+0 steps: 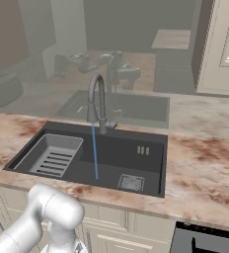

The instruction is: Turn on the sink faucet and place the jug under the water for a few seconds to fill it up.

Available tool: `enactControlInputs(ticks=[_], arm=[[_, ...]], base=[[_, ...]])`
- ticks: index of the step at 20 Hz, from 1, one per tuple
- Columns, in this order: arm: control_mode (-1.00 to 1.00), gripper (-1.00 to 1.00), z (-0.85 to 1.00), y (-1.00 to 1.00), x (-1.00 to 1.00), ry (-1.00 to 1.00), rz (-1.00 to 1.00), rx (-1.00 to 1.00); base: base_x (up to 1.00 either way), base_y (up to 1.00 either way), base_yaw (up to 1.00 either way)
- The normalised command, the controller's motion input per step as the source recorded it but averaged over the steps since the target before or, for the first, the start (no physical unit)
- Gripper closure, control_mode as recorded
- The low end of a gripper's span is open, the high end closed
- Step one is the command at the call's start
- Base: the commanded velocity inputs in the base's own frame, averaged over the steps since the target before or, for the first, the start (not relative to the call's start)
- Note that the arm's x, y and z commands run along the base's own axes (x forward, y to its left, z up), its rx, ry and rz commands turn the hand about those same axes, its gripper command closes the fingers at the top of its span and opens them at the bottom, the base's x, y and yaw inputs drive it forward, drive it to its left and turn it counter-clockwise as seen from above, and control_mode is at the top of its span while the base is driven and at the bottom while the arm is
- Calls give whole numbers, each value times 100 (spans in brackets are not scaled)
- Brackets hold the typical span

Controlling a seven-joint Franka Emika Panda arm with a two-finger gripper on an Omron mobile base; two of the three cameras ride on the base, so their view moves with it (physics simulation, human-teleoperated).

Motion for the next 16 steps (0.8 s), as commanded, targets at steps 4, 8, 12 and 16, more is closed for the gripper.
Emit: enactControlInputs(ticks=[4,8,12,16], arm=[[-100,100,33,-25,-2,0,0,0],[-100,100,86,-39,-16,-3,0,-1],[-100,100,100,-52,-10,-3,2,-3],[-100,100,95,-71,-1,-1,4,-1]], base=[[0,0,0],[0,0,0],[0,0,0],[0,0,0]])
